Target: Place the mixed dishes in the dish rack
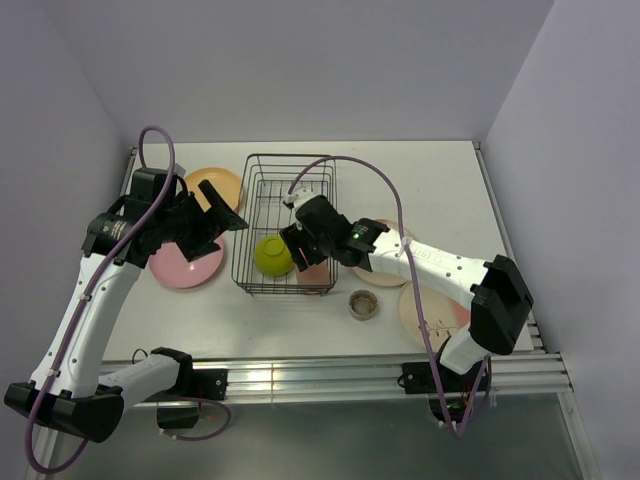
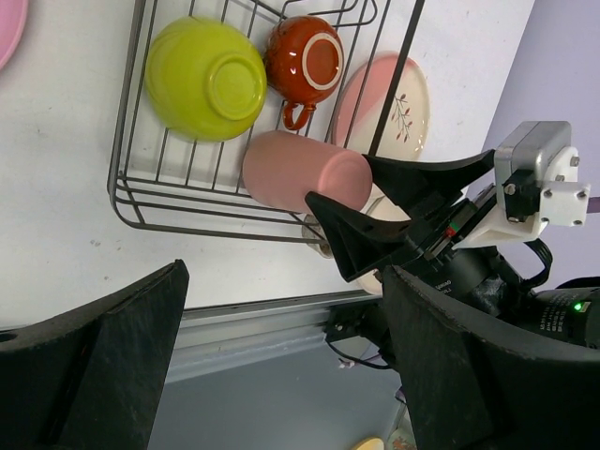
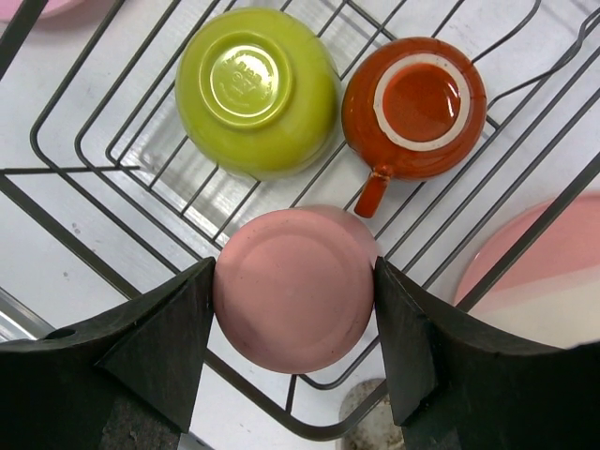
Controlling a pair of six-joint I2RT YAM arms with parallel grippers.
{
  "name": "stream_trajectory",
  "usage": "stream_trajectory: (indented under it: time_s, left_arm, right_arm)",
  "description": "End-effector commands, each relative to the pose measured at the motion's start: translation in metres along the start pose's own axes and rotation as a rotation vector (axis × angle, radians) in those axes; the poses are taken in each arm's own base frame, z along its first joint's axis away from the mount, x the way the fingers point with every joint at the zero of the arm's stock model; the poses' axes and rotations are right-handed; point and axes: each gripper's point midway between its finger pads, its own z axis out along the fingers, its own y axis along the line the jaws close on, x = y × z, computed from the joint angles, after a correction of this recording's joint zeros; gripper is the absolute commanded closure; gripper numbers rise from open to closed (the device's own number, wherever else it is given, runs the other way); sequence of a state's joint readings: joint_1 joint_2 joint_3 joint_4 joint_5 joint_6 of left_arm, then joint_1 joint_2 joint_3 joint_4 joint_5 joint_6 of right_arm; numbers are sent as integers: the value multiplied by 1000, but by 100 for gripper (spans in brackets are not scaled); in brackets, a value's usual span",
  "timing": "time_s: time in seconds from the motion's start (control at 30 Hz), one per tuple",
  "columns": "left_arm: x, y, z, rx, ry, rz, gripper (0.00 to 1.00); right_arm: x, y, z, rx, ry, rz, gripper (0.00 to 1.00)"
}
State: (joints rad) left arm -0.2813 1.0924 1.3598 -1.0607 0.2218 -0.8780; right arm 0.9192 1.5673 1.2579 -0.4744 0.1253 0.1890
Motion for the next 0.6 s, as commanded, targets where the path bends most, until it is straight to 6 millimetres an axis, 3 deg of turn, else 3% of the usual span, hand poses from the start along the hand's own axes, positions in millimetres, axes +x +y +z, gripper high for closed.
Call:
stream_trajectory:
  time_s: [0.0, 0.07, 0.1, 0.2, 0.23, 0.3, 0.43, 0.57]
  left_arm:
    - [3, -4, -4, 33, -2, 11, 9]
    - [4, -3, -4, 34, -1, 11, 9]
    - [4, -3, -3, 32, 1, 10, 9]
    - [7, 0, -1, 25, 13, 13, 8]
    - [7, 1, 0, 23, 17, 15, 8]
    - [7, 1, 0, 20, 19, 19, 8]
    - [8, 0, 0, 28, 23, 20, 8]
    - [9, 0, 1, 26, 28, 17, 8]
  right_arm:
    - [52, 4, 12, -9, 157, 0, 98]
    - [56, 3, 11, 2, 162, 7, 88]
    - [55, 5, 8, -2, 153, 15, 69]
    - [52, 1, 0, 15, 135, 38, 28]
    - [51, 0, -2, 23, 131, 43, 20]
    - [44, 0, -9, 25, 115, 56, 14]
    - [28, -1, -26, 32, 75, 90, 12]
    - [13, -19, -64, 129, 29, 174, 11]
